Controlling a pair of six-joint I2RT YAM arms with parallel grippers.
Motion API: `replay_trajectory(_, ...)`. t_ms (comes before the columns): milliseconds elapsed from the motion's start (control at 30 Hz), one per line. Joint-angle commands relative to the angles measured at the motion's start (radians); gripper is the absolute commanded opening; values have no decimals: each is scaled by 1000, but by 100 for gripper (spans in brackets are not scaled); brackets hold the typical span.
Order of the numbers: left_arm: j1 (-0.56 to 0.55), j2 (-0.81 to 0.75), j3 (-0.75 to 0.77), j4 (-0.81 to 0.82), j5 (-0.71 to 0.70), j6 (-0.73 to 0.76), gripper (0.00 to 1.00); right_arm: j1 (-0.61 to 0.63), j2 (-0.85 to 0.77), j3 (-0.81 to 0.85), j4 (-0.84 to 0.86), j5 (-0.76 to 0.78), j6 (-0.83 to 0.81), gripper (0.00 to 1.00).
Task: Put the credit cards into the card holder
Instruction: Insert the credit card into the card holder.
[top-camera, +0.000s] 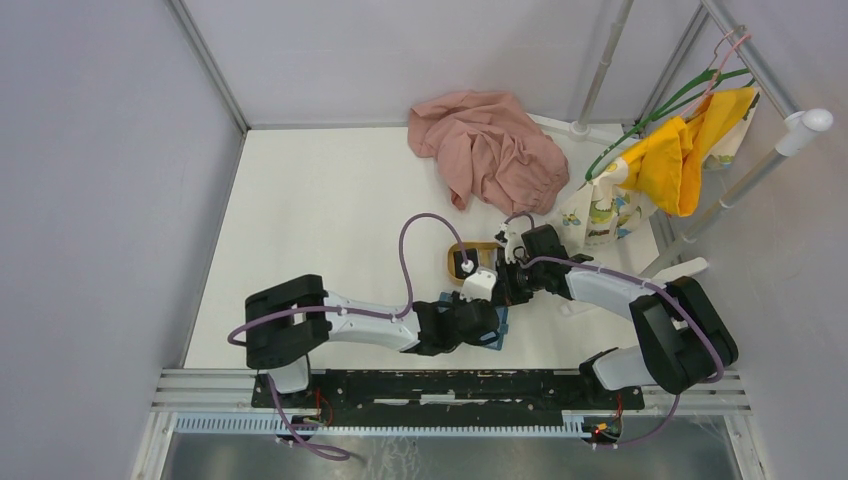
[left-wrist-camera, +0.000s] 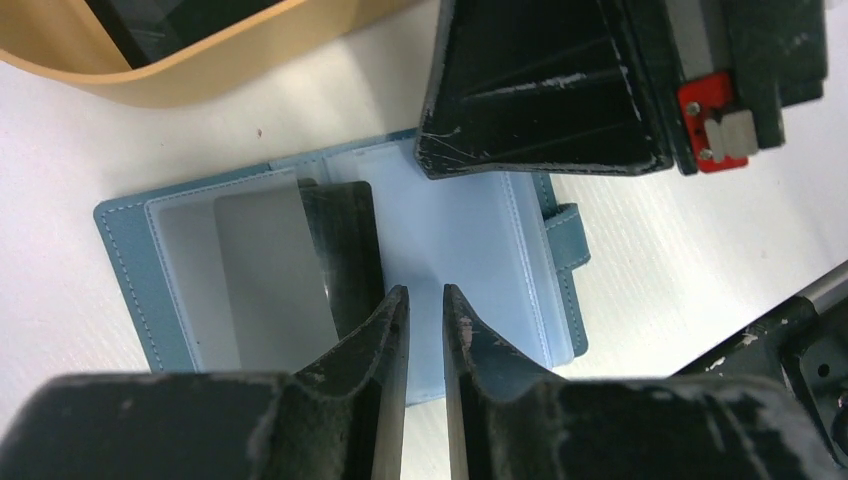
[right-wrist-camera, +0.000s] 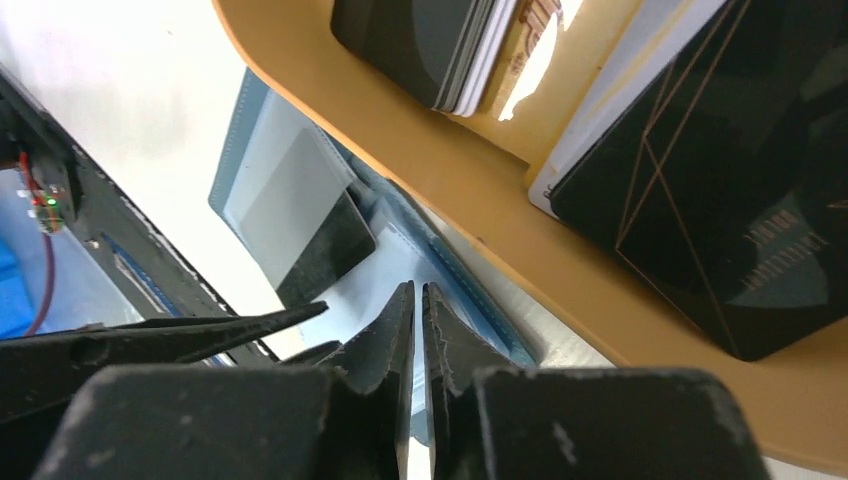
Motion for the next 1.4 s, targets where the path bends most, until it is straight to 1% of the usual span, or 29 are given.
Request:
replay_trajectory(0, 20, -3, 23, 54, 15, 39, 25, -3, -13, 15, -16, 66, -56, 11)
replay_trajectory(100, 34, 5, 17, 60, 46, 42, 25, -3, -13, 15, -17, 70, -59, 10)
replay_trajectory(333, 71, 7, -20, 143, 116, 34, 26, -3, -11, 14, -20, 74, -62, 10)
replay_trajectory(667, 138, 9, -35, 80, 74, 20, 31, -4, -7, 22, -24, 75, -66, 10)
replay_trajectory(833, 143, -16, -44, 78, 67, 32, 33, -3, -6, 25, -29, 77, -70, 10)
replay_trajectory(900, 143, -36, -53, 102, 102, 50, 32, -3, -7, 28, -28, 79, -71, 10)
replay_trajectory(1000, 137, -72, -84, 180, 201, 81, 31, -3, -6, 30, -30, 79, -72, 10)
replay_trajectory(1100, 136, -62, -93, 214, 262, 80, 25, -3, -5, 32, -30, 80, -73, 10)
replay_trajectory(1200, 135, -26, -86, 219, 275, 73, 21, -4, -2, 33, -31, 82, -75, 10)
replay_trajectory(1367, 135, 19, -57, 175, 247, 59, 21, -4, -2, 35, -32, 84, -76, 10)
